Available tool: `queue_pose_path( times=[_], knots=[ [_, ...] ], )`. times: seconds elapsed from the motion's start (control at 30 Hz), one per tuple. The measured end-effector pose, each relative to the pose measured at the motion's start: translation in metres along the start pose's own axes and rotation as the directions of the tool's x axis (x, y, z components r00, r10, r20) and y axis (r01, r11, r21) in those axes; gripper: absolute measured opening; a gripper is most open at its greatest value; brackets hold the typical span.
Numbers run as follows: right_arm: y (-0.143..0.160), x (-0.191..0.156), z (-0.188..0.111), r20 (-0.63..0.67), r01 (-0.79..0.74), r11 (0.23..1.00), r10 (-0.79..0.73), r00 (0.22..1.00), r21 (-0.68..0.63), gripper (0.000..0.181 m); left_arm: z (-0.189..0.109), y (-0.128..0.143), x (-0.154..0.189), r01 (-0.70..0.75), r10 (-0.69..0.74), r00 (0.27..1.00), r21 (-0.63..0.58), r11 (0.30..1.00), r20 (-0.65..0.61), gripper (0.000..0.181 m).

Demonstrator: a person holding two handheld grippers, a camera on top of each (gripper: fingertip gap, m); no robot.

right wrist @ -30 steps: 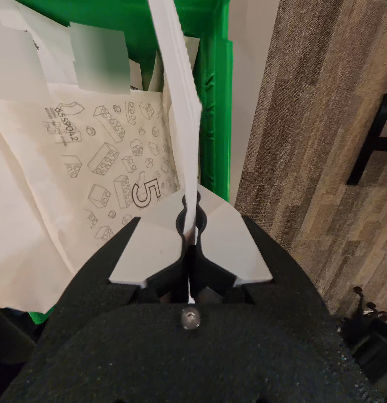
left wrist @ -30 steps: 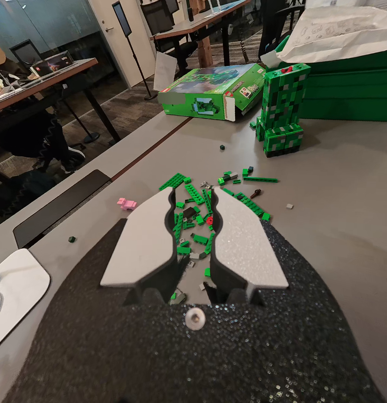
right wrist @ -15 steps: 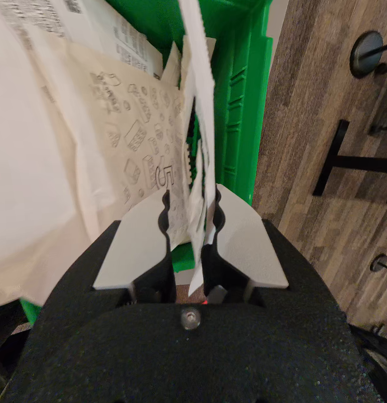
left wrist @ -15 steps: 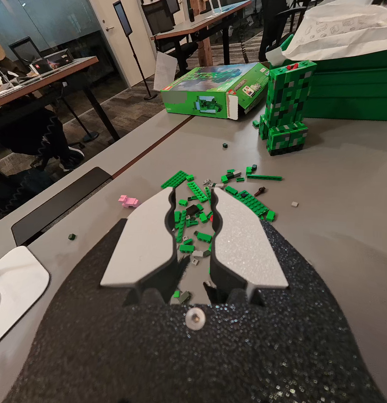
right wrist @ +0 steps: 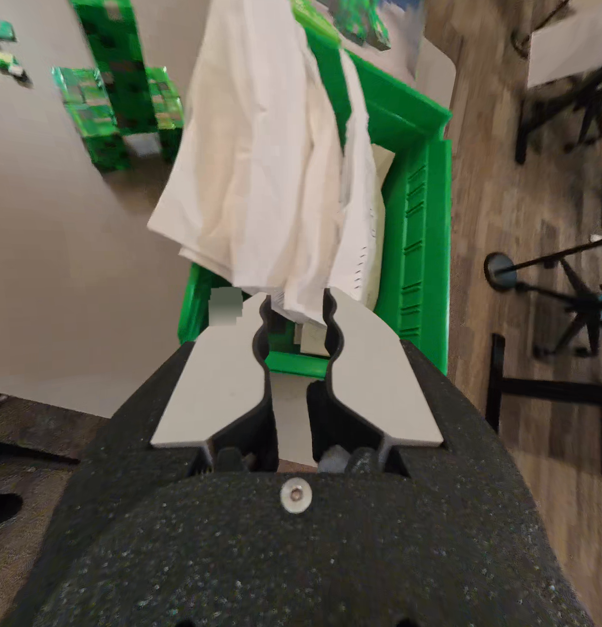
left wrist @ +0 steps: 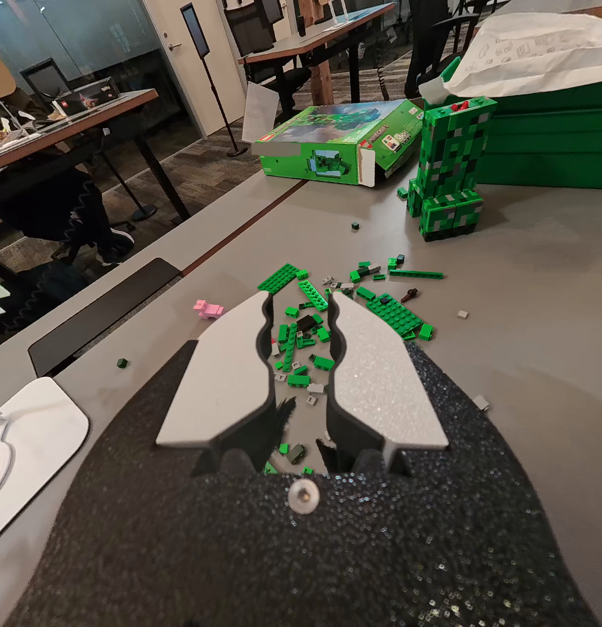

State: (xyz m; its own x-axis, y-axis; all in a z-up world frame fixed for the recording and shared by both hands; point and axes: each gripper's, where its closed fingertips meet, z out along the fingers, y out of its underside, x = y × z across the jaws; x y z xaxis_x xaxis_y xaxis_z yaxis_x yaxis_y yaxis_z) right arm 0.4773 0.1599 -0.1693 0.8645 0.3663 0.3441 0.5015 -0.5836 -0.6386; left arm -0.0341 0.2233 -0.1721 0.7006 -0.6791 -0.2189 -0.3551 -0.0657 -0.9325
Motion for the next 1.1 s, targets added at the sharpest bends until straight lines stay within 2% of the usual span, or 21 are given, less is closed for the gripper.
queue_pose_path(
  times=[0.07, 0.13, 0.23, 0.37, 0.5, 0.67, 1.0, 1.1],
  knots=[
    [0.013, -0.012, 0.005, -0.006, 0.074, 0.997, -0.074, 0.997, -0.011, 0.028, 0.001, -0.001, 0.001, 0.000, 0.000, 1.000, -0.001, 1.000, -0.005, 0.030],
    [0.013, -0.022, 0.010, -0.036, 0.183, 0.982, -0.182, 0.983, 0.051, 0.023, 0.002, -0.001, 0.001, -0.004, 0.004, 1.000, 0.000, 1.000, -0.005, 0.030],
    [0.008, -0.018, 0.018, -0.149, 0.270, 0.959, -0.255, 0.955, 0.090, 0.020, 0.002, -0.001, 0.004, -0.001, 0.001, 1.000, 0.001, 1.000, -0.009, 0.030],
    [0.009, -0.004, 0.031, -0.236, 0.346, 0.938, -0.331, 0.914, 0.024, 0.029, 0.003, 0.000, 0.006, -0.005, 0.005, 1.000, -0.006, 1.000, -0.013, 0.030],
    [0.017, 0.001, 0.044, -0.221, 0.377, 0.925, -0.378, 0.899, -0.046, 0.036, -0.001, 0.001, 0.005, -0.007, 0.007, 1.000, -0.005, 1.000, -0.002, 0.030],
    [0.016, 0.012, 0.052, -0.278, 0.408, 0.908, -0.417, 0.865, -0.094, 0.030, -0.003, 0.005, 0.003, 0.008, -0.008, 1.000, -0.016, 1.000, -0.004, 0.030],
    [0.020, 0.025, 0.057, -0.294, 0.417, 0.888, -0.457, 0.839, -0.192, 0.031, -0.002, 0.009, 0.003, 0.002, -0.003, 1.000, -0.033, 0.999, -0.007, 0.029],
    [0.018, 0.023, 0.057, -0.282, 0.406, 0.897, -0.440, 0.852, -0.173, 0.028, -0.002, 0.011, 0.002, -0.003, 0.003, 1.000, -0.040, 0.999, -0.006, 0.029]
  ],
)
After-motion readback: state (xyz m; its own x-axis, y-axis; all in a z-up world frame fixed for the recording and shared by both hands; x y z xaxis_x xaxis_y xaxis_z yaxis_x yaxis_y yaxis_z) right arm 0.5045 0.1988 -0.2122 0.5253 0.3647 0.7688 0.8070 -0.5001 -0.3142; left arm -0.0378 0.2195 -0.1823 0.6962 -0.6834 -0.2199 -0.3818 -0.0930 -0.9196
